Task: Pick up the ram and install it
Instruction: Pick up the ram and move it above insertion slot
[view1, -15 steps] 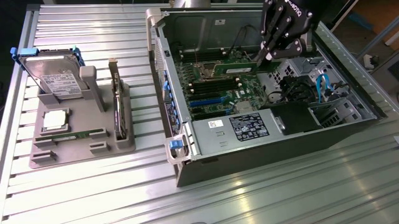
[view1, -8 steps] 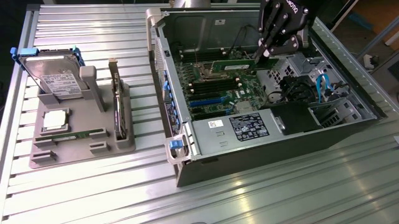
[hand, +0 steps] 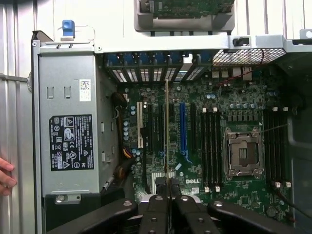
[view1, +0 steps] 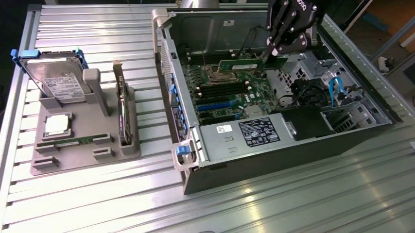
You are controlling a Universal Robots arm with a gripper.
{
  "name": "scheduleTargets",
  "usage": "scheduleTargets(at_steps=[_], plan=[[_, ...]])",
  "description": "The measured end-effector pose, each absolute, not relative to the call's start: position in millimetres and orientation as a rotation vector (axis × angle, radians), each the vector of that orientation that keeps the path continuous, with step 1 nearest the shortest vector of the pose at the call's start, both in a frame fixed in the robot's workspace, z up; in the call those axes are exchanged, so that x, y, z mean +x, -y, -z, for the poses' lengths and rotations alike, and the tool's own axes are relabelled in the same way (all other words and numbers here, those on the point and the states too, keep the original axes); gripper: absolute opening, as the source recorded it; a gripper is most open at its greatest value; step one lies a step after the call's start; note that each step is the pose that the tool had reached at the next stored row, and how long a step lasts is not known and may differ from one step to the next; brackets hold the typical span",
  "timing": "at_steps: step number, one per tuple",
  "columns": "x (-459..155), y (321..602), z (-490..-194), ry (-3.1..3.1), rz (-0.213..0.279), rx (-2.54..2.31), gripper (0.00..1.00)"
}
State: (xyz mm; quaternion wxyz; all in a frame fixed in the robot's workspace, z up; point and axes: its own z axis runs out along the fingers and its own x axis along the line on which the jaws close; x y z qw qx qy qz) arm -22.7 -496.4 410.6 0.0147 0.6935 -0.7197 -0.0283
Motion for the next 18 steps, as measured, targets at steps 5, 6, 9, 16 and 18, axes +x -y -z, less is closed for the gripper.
scheduleTargets(at_steps=[5,6,9,16,18], plan=[[-22.8,487.8,-410.1,2.24,0.088,2.158,0.12],[-22.8,486.0,-410.0,2.24,0.088,2.158,0.12],[-22.8,481.2,-409.6,2.24,0.088,2.158,0.12],[-22.7,469.3,-408.7,2.24,0.088,2.159,0.12],[-22.8,465.5,-408.4,2.24,0.088,2.158,0.12]])
